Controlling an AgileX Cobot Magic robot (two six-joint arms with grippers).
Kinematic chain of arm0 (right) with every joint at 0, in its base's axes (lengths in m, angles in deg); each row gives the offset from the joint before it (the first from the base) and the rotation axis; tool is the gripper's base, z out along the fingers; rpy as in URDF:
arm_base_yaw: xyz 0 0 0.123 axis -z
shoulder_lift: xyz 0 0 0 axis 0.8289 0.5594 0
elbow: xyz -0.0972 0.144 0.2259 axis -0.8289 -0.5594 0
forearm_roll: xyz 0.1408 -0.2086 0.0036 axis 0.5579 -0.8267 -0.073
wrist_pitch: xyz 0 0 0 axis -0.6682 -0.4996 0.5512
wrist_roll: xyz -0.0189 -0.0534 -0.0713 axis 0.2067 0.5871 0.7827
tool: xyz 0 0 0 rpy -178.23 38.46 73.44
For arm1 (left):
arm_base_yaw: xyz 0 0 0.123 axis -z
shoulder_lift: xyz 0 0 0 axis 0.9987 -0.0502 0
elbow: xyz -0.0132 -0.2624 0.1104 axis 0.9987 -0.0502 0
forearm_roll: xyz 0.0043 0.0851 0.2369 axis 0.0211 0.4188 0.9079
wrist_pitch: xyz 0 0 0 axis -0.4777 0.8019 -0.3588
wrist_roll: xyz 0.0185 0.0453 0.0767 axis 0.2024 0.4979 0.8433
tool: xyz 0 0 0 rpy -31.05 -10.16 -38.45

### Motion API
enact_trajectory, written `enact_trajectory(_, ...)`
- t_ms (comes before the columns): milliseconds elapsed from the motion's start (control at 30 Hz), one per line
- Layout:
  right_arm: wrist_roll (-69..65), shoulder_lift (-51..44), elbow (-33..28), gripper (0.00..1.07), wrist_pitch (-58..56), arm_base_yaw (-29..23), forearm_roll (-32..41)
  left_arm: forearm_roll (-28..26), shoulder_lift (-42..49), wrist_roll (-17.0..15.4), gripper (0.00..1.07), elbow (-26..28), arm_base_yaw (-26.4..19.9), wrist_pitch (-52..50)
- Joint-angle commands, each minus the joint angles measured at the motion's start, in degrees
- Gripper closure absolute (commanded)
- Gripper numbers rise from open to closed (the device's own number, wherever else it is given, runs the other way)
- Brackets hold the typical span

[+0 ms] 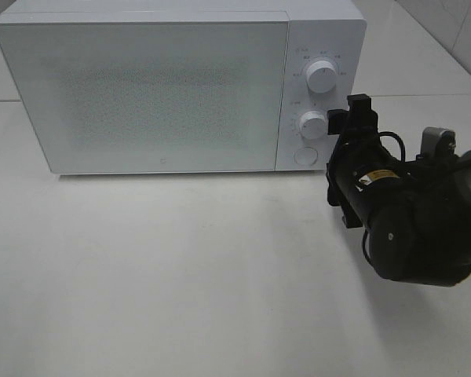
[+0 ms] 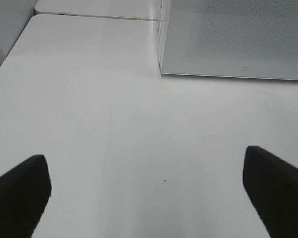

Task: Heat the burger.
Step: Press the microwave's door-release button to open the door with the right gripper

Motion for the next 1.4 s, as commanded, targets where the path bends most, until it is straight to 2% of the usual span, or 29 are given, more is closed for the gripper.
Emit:
enact_trajectory(33,6.76,-4.70,-4.30,0.32,1.09,0.23,-3.04,-0.34,1.43,-0.40,0.09,-0.23,-0.06,-0.80)
enact_trajectory(167,12.83,-8.42,-6.65,0.32,-3.32,0.57,-5.61,-0.34,1.43,-0.40,0.09,-0.23,-0.06,-0.80)
enact_trajectory(233,23.43,-14.04,-7.73,0.32,-12.95,3.21,-12.43,-0.34,1.43,-0.40,0.09,-0.23,-0.06,-0.80)
enact_trajectory(367,28.30,-16.50,-7.51,0.32,-19.94,4.93,-16.62,-0.34,1.43,-0.40,0.09,-0.23,-0.06,-0.80)
enact_trajectory(400,32.66,-18.74,-7.51,0.32,-25.67,6.70,-21.26,-0.34,1.43,-0.40,0.09,-0.23,-0.06,-0.80)
enact_trajectory(467,34.66,-19.88,-7.51,0.32,-29.05,7.68,-23.32,-0.34,1.43,-0.40,0.09,-0.23,-0.06,-0.80)
enact_trajectory(533,41.54,-23.38,-7.10,0.32,-42.80,10.66,-29.97,-0.34,1.43,-0.40,0.09,-0.23,-0.06,-0.80)
enact_trajectory(600,43.37,-24.01,-6.42,0.32,-47.33,11.23,-32.03,-0.34,1.43,-0.40,0.09,-0.23,-0.06,-0.80)
enact_trajectory(633,47.21,-25.04,-4.30,0.32,-55.98,11.86,-35.75,-0.34,1.43,-0.40,0.09,-0.23,-0.06,-0.80)
enact_trajectory(733,49.05,-25.38,-2.92,0.32,-61.02,12.03,-37.36,-0.34,1.43,-0.40,0.09,-0.23,-0.06,-0.80)
enact_trajectory(800,55.69,-25.78,2.98,0.32,-79.07,12.03,-41.71,-0.34,1.43,-0.40,0.09,-0.23,-0.06,-0.80)
enact_trajectory(833,55.69,-25.78,2.98,0.32,-79.07,12.03,-41.71,-0.34,1.43,-0.40,0.09,-0.23,-0.06,-0.80)
enact_trajectory(900,61.25,-25.78,7.16,0.32,-91.85,12.03,-42.46,-0.34,1.43,-0.40,0.09,-0.23,-0.06,-0.80)
enact_trajectory(933,61.25,-25.78,7.16,0.32,-91.85,12.03,-42.46,-0.34,1.43,-0.40,0.09,-0.23,-0.06,-0.80)
enact_trajectory(1000,64.57,-25.78,10.26,0.32,-100.73,12.03,-41.65,-0.34,1.43,-0.40,0.09,-0.23,-0.06,-0.80)
enact_trajectory(1233,64.63,-28.30,11.80,0.32,-110.12,12.03,-39.76,-0.34,1.43,-0.40,0.09,-0.23,-0.06,-0.80)
enact_trajectory(1400,65.55,-36.27,11.69,0.32,-118.49,12.03,-40.05,-0.34,1.43,-0.40,0.09,-0.23,-0.06,-0.80)
